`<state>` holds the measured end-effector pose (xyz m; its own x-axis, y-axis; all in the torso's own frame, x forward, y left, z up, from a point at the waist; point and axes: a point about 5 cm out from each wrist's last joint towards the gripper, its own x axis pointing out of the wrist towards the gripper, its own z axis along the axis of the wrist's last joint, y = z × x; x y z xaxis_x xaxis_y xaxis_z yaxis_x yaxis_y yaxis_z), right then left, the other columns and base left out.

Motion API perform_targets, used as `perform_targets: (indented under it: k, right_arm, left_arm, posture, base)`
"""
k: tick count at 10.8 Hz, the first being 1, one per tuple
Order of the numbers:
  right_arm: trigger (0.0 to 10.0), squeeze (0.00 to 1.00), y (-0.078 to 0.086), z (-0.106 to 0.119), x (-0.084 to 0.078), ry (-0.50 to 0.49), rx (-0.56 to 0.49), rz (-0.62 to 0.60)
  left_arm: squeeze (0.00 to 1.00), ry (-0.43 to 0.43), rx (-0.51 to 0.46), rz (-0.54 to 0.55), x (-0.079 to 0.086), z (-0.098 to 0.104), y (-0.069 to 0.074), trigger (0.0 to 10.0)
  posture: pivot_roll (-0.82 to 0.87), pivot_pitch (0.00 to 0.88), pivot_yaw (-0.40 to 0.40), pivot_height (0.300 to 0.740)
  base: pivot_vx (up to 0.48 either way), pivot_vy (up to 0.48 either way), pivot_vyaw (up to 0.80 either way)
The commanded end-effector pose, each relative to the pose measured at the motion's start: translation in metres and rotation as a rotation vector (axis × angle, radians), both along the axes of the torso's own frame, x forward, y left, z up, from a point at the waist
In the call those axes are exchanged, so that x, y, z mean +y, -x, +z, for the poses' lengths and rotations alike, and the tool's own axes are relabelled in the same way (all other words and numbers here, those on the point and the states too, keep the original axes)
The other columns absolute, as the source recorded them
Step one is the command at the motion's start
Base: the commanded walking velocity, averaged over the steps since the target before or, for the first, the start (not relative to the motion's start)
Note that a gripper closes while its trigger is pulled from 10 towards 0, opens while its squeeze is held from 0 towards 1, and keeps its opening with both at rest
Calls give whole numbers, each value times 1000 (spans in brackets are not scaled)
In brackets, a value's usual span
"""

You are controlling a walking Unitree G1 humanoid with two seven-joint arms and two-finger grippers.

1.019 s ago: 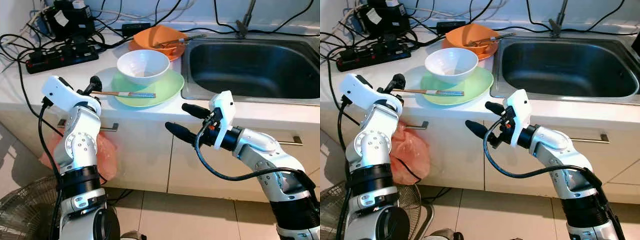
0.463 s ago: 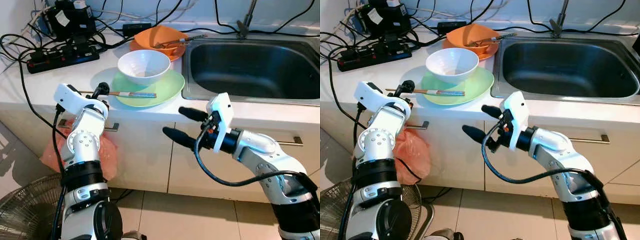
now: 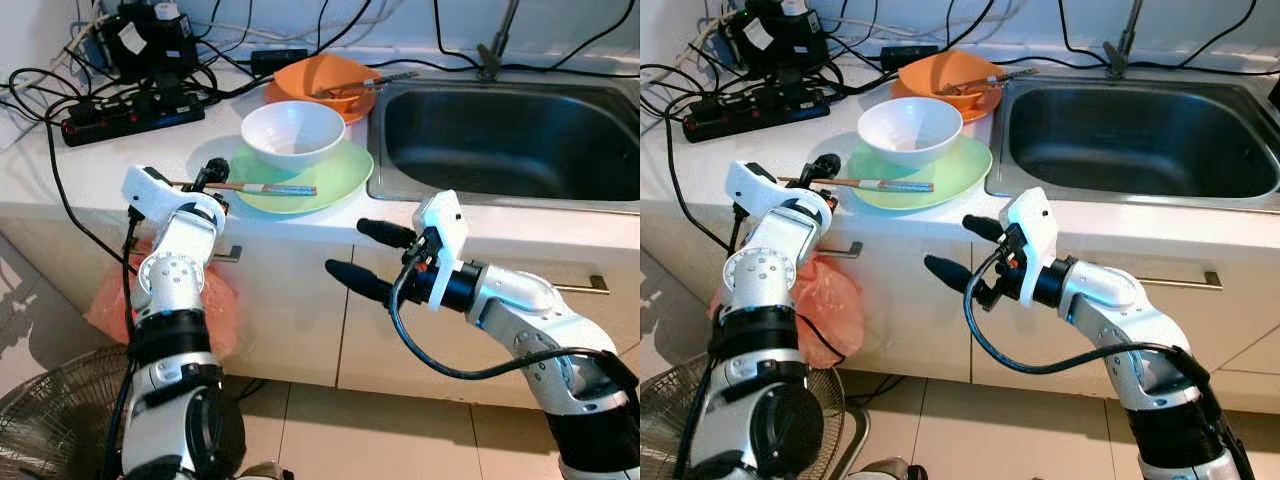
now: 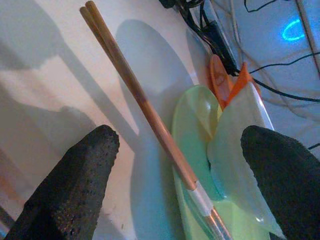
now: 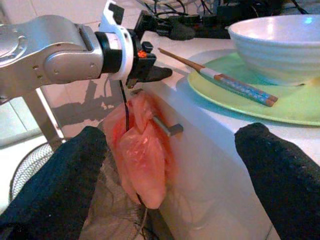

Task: Kitchen organization

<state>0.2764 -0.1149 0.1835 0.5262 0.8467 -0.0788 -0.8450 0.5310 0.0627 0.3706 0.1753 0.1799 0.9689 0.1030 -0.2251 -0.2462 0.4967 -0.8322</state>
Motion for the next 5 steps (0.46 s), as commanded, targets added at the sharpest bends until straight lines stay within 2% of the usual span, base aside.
perform_targets:
  k: [1,5]
  right_arm:
    - [10000,765,3,4,1,-7,-10,18]
    - [10000,765,6,4,2,-10,-1,25]
  left_arm:
    - [0,25,42,-9,0,-11,-1,10000]
    - [0,47,31,-5,4,-12,-4,10000]
  posture:
    - [17,48,68,740]
    - [16,59,61,740]
  base:
    - [0,0,0]
    - [0,0,0]
